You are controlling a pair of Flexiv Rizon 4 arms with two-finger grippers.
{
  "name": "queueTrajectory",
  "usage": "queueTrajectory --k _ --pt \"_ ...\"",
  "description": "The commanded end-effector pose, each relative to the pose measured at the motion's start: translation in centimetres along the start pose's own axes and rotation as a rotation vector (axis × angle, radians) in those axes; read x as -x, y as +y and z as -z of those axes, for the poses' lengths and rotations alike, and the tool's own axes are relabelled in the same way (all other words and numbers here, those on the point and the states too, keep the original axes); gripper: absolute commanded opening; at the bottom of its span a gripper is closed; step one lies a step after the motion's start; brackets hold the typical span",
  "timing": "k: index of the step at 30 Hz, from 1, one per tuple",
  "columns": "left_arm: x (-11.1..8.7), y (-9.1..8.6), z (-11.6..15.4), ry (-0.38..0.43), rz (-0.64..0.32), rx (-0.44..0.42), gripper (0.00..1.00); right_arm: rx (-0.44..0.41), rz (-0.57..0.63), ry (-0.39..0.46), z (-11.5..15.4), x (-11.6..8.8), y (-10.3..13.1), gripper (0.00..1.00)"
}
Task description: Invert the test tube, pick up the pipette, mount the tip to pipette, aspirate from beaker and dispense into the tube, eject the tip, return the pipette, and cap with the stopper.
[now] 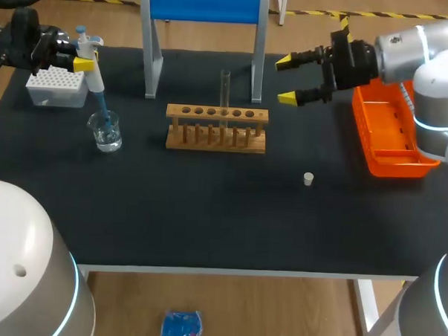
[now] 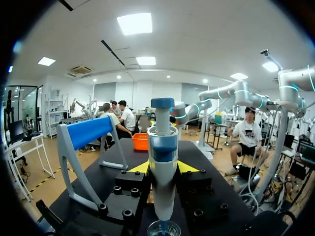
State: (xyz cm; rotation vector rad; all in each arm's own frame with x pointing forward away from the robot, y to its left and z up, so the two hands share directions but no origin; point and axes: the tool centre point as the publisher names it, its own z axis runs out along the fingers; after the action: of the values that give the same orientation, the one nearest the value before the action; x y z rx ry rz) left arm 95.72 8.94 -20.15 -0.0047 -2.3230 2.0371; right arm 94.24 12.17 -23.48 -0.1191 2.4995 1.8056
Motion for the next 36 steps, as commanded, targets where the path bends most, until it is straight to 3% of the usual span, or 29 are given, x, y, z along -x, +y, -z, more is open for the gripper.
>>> queueTrajectory --k 1,25,36 --pt "0.0 -0.1 0.0 0.001 0.000 0.001 0.00 -0.011 -0.013 -0.005 -0.7 0.3 -0.1 1.00" --pt "0.0 -0.1 0.0 0.001 0.000 0.001 0.00 -0.012 -0.014 -0.008 -0.7 0.3 -0.1 1.00" --pt "-0.5 -3.2 1.0 -0.024 -0.002 0.058 0.00 -0.012 -0.014 -0.008 -0.7 0.3 -0.1 1.00"
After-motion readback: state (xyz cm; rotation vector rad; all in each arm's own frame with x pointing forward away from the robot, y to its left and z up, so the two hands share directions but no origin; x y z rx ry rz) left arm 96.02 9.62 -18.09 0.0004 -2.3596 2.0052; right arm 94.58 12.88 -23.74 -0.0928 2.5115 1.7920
